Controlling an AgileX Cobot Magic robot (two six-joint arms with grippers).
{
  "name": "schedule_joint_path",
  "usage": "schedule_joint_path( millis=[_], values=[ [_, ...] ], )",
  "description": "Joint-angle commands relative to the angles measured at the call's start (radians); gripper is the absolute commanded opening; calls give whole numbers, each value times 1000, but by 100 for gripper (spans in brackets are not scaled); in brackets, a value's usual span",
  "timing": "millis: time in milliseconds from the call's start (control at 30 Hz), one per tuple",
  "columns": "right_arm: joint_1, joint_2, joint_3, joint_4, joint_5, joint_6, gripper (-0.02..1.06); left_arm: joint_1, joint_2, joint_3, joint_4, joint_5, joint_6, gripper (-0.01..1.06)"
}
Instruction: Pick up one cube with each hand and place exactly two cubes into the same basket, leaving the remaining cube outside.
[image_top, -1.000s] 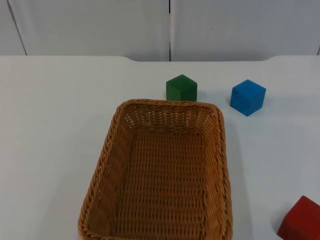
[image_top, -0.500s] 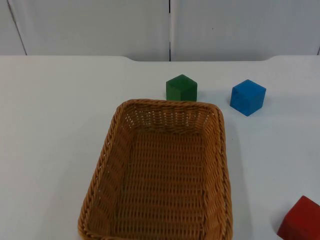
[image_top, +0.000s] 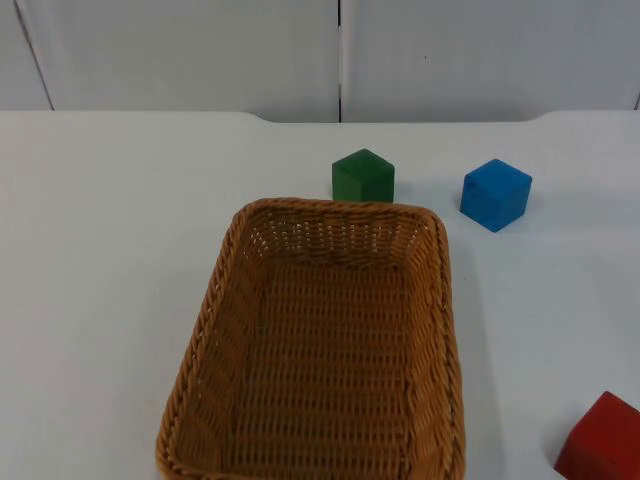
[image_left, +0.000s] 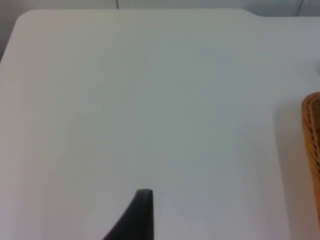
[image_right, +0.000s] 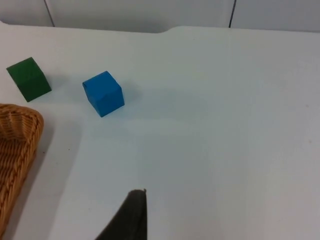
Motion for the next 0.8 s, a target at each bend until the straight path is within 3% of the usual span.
schedule_joint_path(
  millis=[0, 333, 767],
  values=[
    [-6, 23, -8, 11, -24, -19, 103, 5, 29, -15, -37, -28, 28, 105],
    [-6, 183, -47, 64, -68, -64, 103, 5, 204, -24, -77, -127, 83, 105],
    [-6, 350, -89, 64, -157, -97, 103, 5, 378, -163, -81, -140, 130, 105]
  ],
)
